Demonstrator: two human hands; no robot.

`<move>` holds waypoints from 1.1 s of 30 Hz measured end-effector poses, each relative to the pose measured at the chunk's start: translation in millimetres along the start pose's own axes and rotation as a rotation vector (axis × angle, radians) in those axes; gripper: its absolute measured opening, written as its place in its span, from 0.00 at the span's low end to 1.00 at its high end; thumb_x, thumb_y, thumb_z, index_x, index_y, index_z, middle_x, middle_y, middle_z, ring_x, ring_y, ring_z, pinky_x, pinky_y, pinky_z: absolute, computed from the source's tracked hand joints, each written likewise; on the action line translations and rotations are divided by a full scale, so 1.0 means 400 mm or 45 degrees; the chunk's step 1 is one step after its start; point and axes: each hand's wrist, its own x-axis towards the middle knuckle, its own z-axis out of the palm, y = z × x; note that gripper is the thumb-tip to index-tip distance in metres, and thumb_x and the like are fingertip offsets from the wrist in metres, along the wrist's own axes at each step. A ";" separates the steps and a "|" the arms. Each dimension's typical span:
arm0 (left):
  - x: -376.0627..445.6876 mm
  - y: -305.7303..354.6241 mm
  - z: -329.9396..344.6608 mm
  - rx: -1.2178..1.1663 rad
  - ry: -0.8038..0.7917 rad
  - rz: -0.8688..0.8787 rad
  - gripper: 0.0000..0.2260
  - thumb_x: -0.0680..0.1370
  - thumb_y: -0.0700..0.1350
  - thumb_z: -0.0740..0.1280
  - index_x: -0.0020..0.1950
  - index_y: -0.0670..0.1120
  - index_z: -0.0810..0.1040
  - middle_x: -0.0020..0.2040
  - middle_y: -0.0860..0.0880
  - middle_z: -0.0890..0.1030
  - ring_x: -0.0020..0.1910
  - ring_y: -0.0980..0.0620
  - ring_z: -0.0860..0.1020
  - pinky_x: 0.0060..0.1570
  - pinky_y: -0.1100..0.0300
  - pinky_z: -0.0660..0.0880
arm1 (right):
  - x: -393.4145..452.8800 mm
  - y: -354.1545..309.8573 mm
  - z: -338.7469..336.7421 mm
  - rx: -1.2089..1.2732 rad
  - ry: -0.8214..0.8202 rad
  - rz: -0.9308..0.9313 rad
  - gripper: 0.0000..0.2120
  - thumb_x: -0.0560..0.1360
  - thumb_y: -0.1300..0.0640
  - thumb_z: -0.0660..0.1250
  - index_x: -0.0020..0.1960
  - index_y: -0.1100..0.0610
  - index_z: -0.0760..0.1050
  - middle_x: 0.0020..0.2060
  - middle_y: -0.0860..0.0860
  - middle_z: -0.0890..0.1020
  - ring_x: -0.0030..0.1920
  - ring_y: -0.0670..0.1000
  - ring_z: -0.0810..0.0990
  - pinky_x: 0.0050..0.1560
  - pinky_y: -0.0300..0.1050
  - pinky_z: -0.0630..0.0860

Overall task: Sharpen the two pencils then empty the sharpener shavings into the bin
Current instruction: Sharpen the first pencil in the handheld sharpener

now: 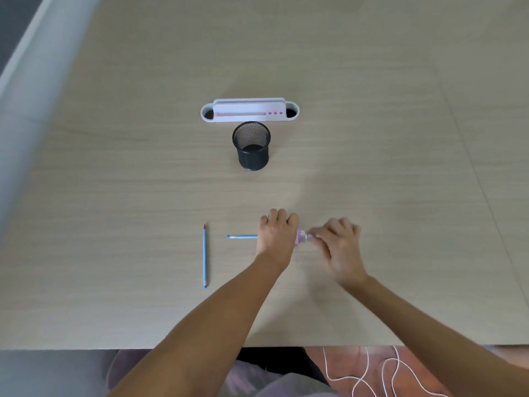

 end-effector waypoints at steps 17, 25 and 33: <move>0.005 0.005 -0.002 -0.028 0.041 -0.055 0.25 0.48 0.47 0.79 0.40 0.49 0.73 0.35 0.50 0.75 0.36 0.49 0.73 0.33 0.59 0.66 | 0.077 0.024 0.019 -0.038 0.038 0.007 0.08 0.74 0.49 0.63 0.42 0.47 0.80 0.36 0.47 0.75 0.42 0.50 0.69 0.46 0.41 0.53; 0.001 0.016 -0.001 -0.008 -0.026 -0.064 0.24 0.51 0.47 0.78 0.41 0.49 0.70 0.37 0.50 0.74 0.37 0.49 0.72 0.34 0.59 0.64 | -0.047 0.038 0.116 -0.065 -0.192 0.128 0.08 0.74 0.54 0.63 0.39 0.50 0.79 0.33 0.49 0.73 0.37 0.54 0.72 0.41 0.45 0.58; -0.002 0.014 -0.019 -0.081 -0.011 -0.039 0.20 0.57 0.48 0.77 0.43 0.49 0.73 0.38 0.50 0.75 0.39 0.49 0.73 0.35 0.59 0.67 | 0.136 -0.123 -0.058 0.182 0.179 0.094 0.11 0.74 0.58 0.56 0.39 0.55 0.77 0.35 0.50 0.75 0.42 0.49 0.67 0.43 0.42 0.55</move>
